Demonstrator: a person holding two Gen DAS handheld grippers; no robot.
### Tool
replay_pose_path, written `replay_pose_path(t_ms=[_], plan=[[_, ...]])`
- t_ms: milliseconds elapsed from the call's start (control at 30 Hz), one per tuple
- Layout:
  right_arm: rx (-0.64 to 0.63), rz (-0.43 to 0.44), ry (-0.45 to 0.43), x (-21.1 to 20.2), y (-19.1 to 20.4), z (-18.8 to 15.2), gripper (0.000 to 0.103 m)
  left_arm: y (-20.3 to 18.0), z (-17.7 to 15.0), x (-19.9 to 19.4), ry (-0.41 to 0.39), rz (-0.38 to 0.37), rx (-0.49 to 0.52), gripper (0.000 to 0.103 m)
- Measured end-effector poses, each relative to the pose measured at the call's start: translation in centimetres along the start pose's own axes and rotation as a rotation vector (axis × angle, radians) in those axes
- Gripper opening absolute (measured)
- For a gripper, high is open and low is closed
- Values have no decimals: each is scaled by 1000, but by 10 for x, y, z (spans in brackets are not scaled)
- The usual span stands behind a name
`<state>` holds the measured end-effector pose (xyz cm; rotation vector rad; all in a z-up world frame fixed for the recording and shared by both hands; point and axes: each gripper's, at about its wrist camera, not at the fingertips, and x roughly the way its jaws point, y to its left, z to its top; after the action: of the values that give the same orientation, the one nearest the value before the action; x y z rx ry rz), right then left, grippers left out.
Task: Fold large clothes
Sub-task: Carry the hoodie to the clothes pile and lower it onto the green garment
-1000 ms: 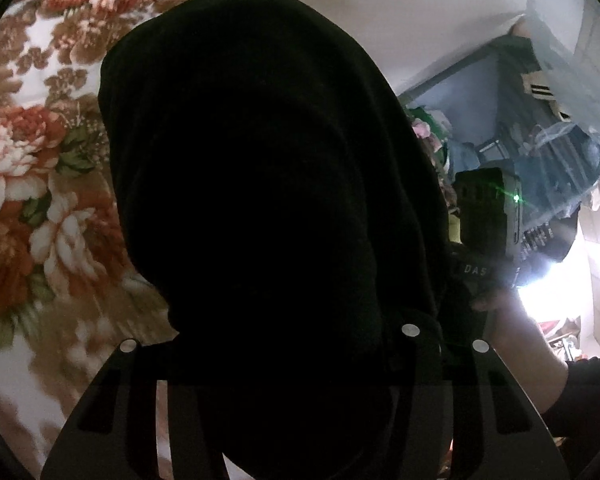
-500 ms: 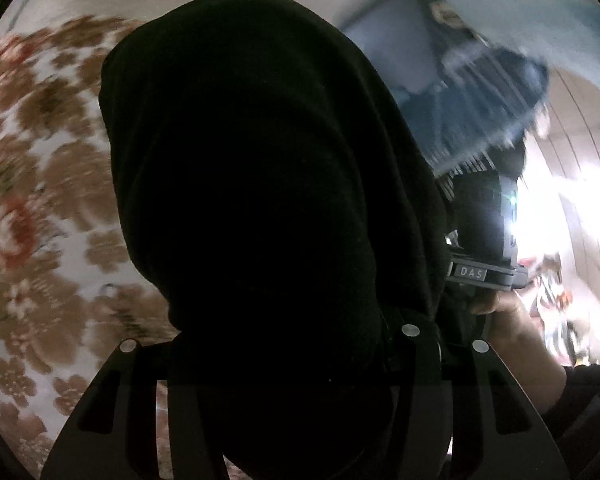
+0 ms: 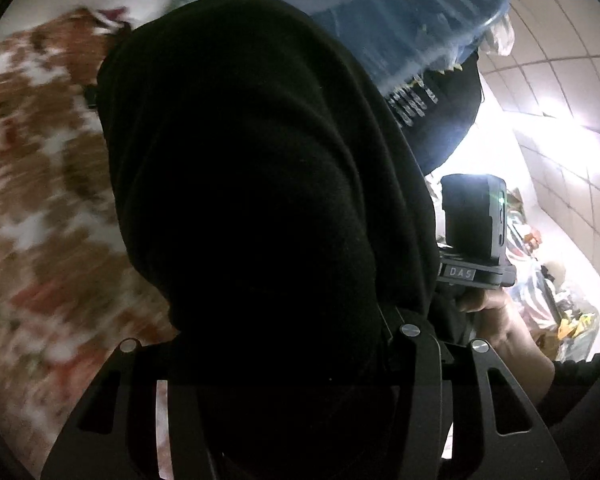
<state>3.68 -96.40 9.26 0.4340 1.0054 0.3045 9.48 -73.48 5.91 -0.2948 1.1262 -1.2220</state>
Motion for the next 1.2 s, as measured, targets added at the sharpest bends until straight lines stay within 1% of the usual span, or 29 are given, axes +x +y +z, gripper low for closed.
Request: replay_pose_path(t_ms=[33,100,133,167,200,233,267,300,367,467,533,567,600,633,700,767,800,867,933,967,1000,1033,1100,1133,1167,1200], plan=[[10,-7,-5,-8,-21,7,30,-7,8,16,10,-5,11,48],[41,-11,-19,-24,-69,25,30,-17,35,55,30,-20,30,48],[49,-10,-24,-29,-85,31,30,-18,48,73,40,-27,32,48],[64,-8,-31,-30,-106,39,30,-15,60,88,52,-34,29,48],[68,-10,-33,-31,-113,43,30,-14,70,99,62,-35,27,48],[71,-13,-33,-29,-130,50,30,-7,80,112,77,-35,19,48],[73,-14,-32,-27,-138,52,30,1,88,122,95,-31,13,48],[86,-8,-31,-18,-155,59,30,7,92,129,108,-28,12,48],[107,9,-29,-1,-177,65,30,26,108,151,150,-14,12,48],[151,46,-21,37,-215,69,30,63,116,176,207,-6,6,48],[173,57,4,69,-238,64,30,104,113,198,264,14,-41,49],[184,64,14,79,-245,60,30,116,113,208,286,27,-61,49],[203,79,20,91,-255,54,30,135,107,217,316,41,-86,50],[215,93,19,100,-264,50,30,151,102,222,331,39,-109,50],[231,120,5,110,-277,39,30,168,94,226,338,35,-128,52],[188,91,-2,115,-280,29,32,179,86,226,345,34,-133,53],[159,77,2,117,-281,25,32,181,82,229,360,42,-124,54],[184,95,9,118,-287,18,33,182,80,236,390,54,-104,55],[180,84,15,117,-287,13,33,179,82,241,399,73,-93,58],[159,63,20,115,-285,11,35,177,84,244,402,82,-84,60],[145,45,22,111,-283,8,37,174,82,245,405,98,-69,66],[145,35,20,106,-283,5,40,172,81,244,409,105,-64,68],[163,7,16,94,-287,-6,42,170,77,241,417,115,-67,80],[171,-13,19,88,-289,-12,44,172,75,239,424,107,-86,80],[189,-15,20,80,-292,-19,44,173,75,237,429,96,-97,80],[204,-26,22,71,-294,-26,44,169,79,235,427,109,-89,83]])
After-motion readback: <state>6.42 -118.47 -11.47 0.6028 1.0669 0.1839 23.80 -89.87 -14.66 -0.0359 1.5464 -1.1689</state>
